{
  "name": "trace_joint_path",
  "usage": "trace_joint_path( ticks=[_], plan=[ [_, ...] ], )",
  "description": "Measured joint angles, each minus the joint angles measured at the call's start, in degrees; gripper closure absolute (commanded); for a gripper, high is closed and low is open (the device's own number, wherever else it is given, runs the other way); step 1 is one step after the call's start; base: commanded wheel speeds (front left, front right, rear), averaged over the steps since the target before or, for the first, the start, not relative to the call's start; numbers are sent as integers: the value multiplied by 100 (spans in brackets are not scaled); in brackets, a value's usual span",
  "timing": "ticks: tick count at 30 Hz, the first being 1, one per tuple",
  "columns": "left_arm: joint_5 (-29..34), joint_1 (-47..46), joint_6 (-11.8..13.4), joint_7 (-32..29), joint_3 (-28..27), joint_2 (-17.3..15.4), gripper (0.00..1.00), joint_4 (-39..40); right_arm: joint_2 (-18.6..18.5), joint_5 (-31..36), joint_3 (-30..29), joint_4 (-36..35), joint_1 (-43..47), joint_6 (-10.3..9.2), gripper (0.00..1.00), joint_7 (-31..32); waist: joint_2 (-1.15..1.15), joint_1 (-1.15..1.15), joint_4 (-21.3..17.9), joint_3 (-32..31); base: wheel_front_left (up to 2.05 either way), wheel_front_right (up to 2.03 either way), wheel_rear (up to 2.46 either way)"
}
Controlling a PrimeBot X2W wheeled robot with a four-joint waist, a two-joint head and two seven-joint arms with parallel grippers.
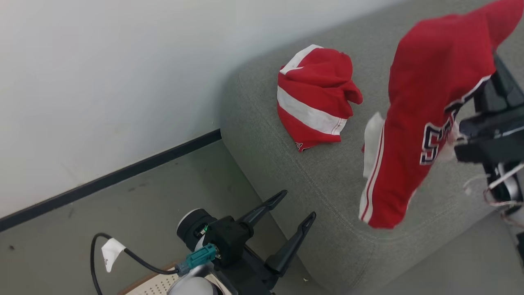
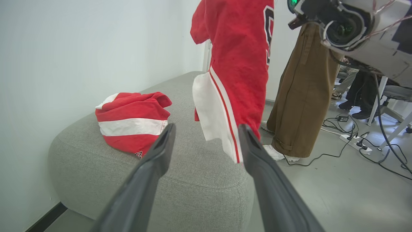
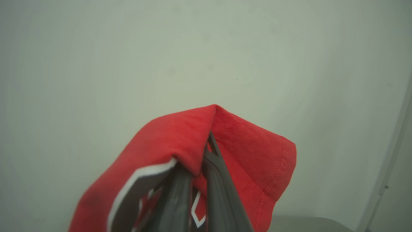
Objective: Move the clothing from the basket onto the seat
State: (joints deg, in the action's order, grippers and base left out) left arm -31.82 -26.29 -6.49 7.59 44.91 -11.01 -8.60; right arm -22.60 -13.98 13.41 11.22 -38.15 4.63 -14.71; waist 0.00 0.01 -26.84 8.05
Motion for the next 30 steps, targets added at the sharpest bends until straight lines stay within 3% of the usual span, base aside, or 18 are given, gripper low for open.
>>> trace_joint_path(
  ticks=[7,12,24,30],
  plan=[
    [85,-272,44,-135,-41,-111,0,255,-54,-119,-267,887,-1472,78,100,-1,0,0,130,385,0,0,0],
    [153,-488,44,-211,-55,-140,0,408,-283,-146,-489,1573,-2090,101,100,-1,-1,1,296,655,0,0,0],
    [372,-791,44,-419,-24,-148,0,742,-849,-160,-802,2691,-2502,142,100,-1,-1,0,759,1203,0,0,0],
    [427,-989,44,-536,19,-134,0,891,-838,-85,-735,3194,-2571,141,100,0,-1,0,979,1494,0,0,0]
  ],
)
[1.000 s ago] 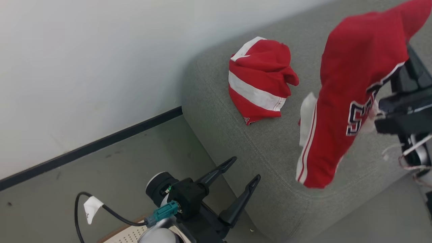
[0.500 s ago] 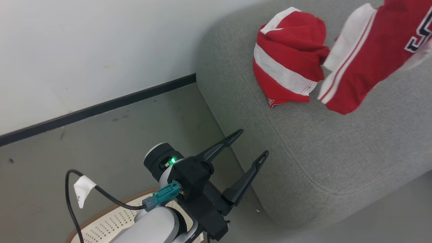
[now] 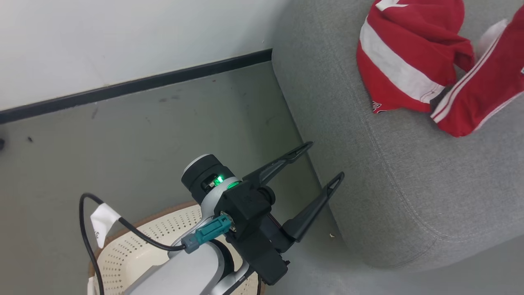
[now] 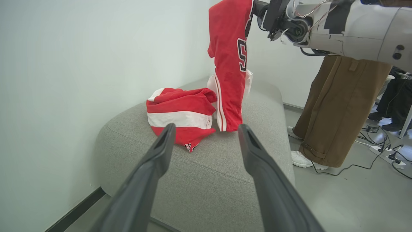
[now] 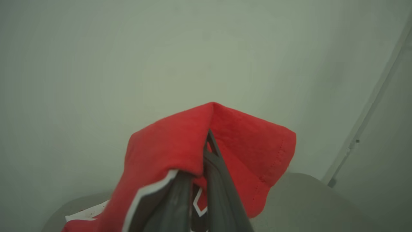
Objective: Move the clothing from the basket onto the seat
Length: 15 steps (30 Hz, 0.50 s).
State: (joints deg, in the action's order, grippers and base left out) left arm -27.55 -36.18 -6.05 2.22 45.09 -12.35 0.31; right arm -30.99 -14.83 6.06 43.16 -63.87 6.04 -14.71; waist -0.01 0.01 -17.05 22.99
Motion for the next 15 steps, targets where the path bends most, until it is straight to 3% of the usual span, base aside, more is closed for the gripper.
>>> trace_joint_path(
  ticks=[15],
  plan=[
    [89,-232,-1,-163,62,-13,0,29,592,4,48,1349,-22,-180,100,-1,0,0,554,580,0,0,0]
  ],
)
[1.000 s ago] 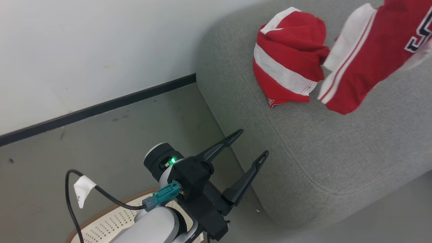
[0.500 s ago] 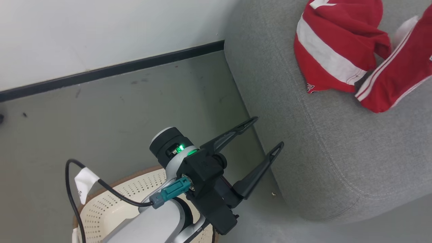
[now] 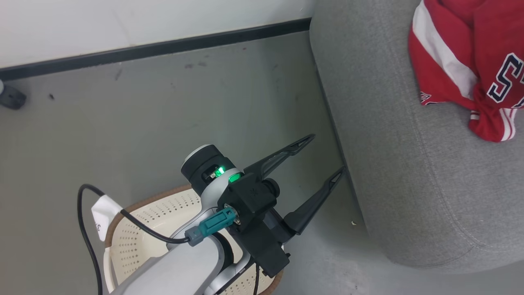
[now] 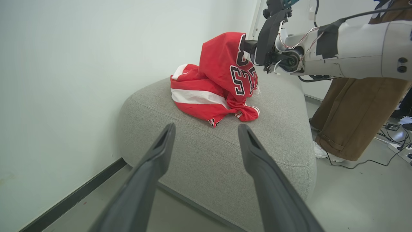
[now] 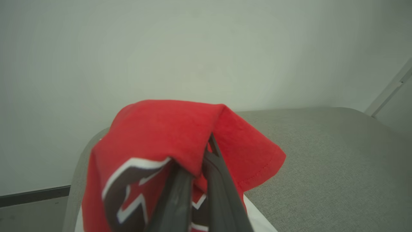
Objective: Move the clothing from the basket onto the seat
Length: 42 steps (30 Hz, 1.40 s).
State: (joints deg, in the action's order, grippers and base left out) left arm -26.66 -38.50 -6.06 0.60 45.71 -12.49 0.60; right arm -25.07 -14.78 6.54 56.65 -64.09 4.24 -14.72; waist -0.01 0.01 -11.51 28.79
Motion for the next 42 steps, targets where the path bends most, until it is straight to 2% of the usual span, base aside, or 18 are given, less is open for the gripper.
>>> trace_joint_path(
  ticks=[5,9,10,11,12,13,14,15,23,33,42],
  plan=[
    [2,-3,0,0,-12,-10,0,-25,86,10,49,382,-23,-71,100,0,0,0,94,116,0,0,0],
    [3,-5,0,2,-18,-12,0,-63,102,10,114,624,-25,-19,100,0,0,0,109,143,0,0,0],
    [2,-5,0,9,-30,-21,0,-74,127,11,135,649,-26,-13,92,1,1,0,99,141,0,0,0],
    [2,-5,0,13,-42,-24,0,-91,155,11,149,665,-26,11,71,0,1,0,86,137,0,0,0],
    [3,-5,0,36,-45,-32,0,-110,182,11,162,668,-26,35,62,1,0,-1,70,130,0,0,0],
    [2,-5,0,57,-45,-34,0,-136,201,11,163,669,-26,40,37,1,1,-1,54,121,0,0,0],
    [2,-4,0,62,-46,-38,0,-166,218,11,163,669,-24,42,5,1,0,0,39,107,0,0,0],
    [2,-3,0,88,-47,-43,0,-188,230,11,172,668,-13,71,0,1,1,0,23,91,0,0,0],
    [-26,34,1,268,-160,-136,0,-423,299,71,294,441,405,143,0,1,1,-1,-137,-105,0,0,0],
    [-196,337,109,637,-453,-142,0,-847,285,183,358,-247,1233,182,0,1,1,-1,-264,-609,0,0,0],
    [-523,925,434,1023,-891,-186,0,-1267,348,182,252,-1011,2073,174,0,1,2,-2,-206,-1183,0,0,0]
  ],
)
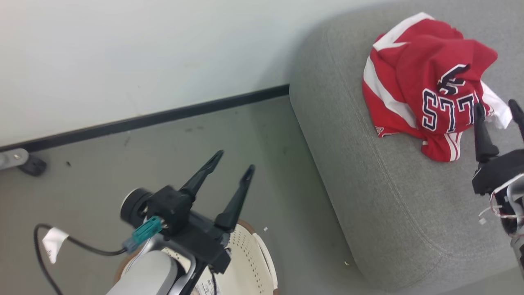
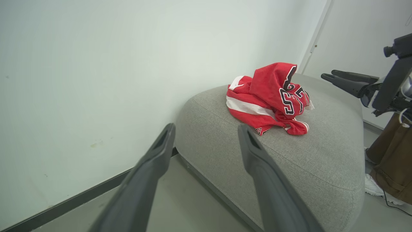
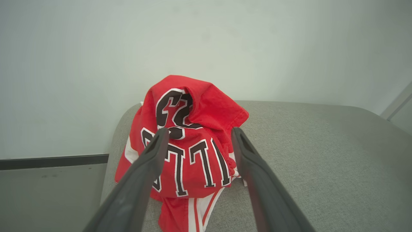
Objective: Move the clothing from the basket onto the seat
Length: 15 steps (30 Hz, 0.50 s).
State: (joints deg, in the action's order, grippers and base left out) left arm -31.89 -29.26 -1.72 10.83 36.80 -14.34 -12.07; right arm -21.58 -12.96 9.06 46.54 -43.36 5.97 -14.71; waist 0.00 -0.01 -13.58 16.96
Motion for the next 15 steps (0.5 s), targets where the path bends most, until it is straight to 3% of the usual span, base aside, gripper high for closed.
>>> trace_joint_path(
  ticks=[15],
  plan=[
    [-259,1349,686,259,-762,-301,0,-281,405,-7,-68,-1341,1388,-170,0,0,0,0,572,-773,0,0,0]
  ],
)
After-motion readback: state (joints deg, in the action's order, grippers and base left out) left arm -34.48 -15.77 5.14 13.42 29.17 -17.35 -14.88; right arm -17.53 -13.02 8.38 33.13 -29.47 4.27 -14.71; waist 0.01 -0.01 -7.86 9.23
